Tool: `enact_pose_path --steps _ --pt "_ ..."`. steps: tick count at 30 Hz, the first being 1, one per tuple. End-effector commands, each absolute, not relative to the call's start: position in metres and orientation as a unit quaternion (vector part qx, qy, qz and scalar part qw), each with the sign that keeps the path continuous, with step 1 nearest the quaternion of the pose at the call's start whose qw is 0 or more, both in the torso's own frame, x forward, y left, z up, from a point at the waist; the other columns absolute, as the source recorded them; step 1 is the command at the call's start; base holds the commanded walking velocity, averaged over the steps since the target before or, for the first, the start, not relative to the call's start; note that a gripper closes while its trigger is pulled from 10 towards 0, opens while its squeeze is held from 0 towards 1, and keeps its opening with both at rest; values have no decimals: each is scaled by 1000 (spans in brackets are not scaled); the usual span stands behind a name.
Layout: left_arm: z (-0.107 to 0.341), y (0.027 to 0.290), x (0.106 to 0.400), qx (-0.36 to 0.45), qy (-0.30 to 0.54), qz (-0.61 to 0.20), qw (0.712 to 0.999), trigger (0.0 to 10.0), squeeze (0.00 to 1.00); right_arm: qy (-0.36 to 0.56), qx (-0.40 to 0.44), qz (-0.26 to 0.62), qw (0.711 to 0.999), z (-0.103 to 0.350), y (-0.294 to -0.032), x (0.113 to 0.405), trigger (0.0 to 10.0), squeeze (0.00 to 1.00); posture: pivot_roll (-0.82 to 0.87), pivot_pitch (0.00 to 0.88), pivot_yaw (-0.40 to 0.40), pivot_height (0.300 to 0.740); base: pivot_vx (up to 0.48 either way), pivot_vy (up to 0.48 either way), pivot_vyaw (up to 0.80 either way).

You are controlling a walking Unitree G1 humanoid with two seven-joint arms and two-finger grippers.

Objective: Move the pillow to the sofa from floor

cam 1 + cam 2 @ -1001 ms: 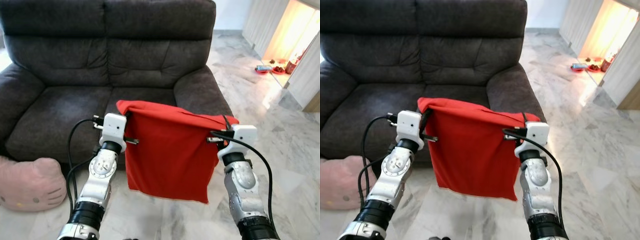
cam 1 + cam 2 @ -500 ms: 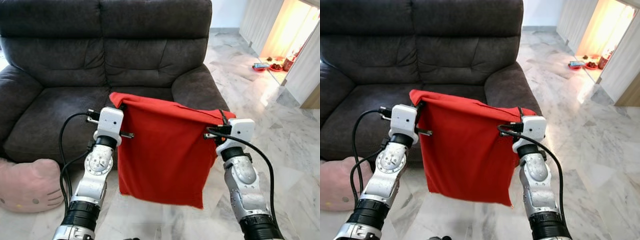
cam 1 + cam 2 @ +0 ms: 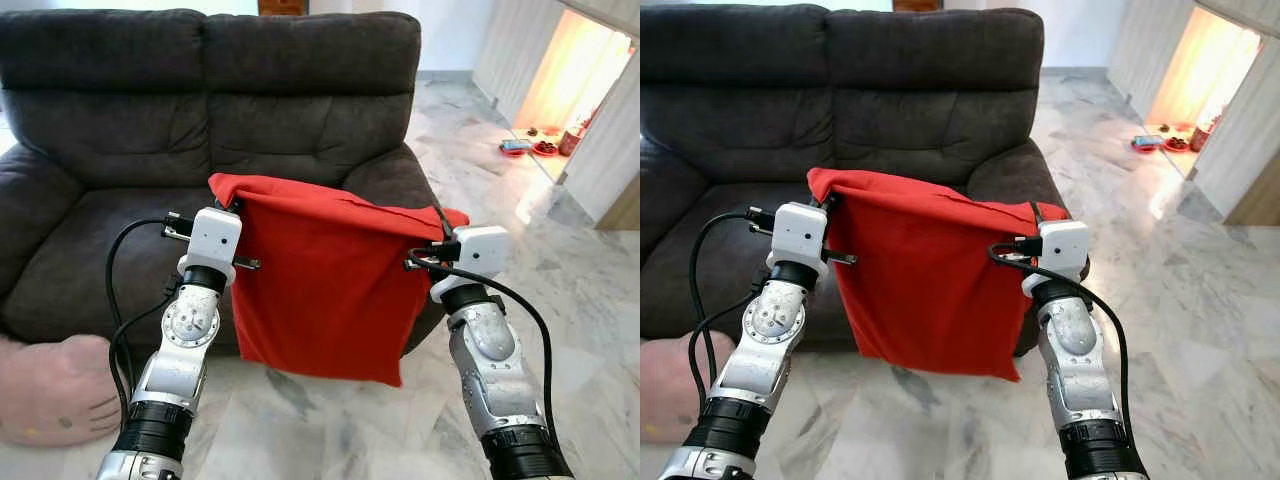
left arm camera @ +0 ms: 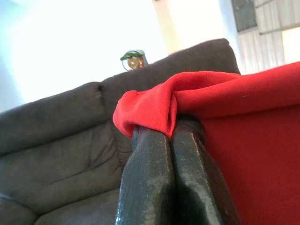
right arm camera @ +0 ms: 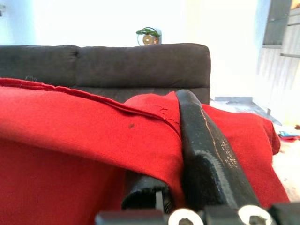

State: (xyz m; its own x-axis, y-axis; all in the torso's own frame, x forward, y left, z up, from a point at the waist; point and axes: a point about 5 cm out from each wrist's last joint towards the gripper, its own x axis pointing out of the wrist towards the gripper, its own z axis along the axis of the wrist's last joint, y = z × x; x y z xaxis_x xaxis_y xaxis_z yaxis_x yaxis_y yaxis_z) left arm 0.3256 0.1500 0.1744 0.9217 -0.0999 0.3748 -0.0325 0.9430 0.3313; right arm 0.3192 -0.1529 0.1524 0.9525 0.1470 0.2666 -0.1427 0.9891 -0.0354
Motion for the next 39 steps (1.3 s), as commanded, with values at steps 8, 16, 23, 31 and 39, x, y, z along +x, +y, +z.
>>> enact_pose_path --steps 8,16,23,31,39 --pt "211 166 325 185 -262 42 946 10000 0 -227 -5 56 972 202 -158 320 10000 0 -1 0 -12 740 429 0 0" --pt "217 162 325 184 -275 43 942 10000 0 -235 -10 70 969 207 -150 318 10000 0 3 0 -16 740 437 0 0" --pt "234 164 324 189 -300 55 933 10000 0 -269 8 81 960 231 -144 315 10000 0 2 0 -16 740 446 0 0" --pt "253 160 324 189 -328 60 924 10000 0 -311 17 103 945 260 -134 313 10000 0 4 0 -21 740 447 0 0" --pt "258 161 324 191 -334 65 921 10000 0 -335 22 130 933 278 -123 309 10000 0 4 0 -24 740 453 0 0"
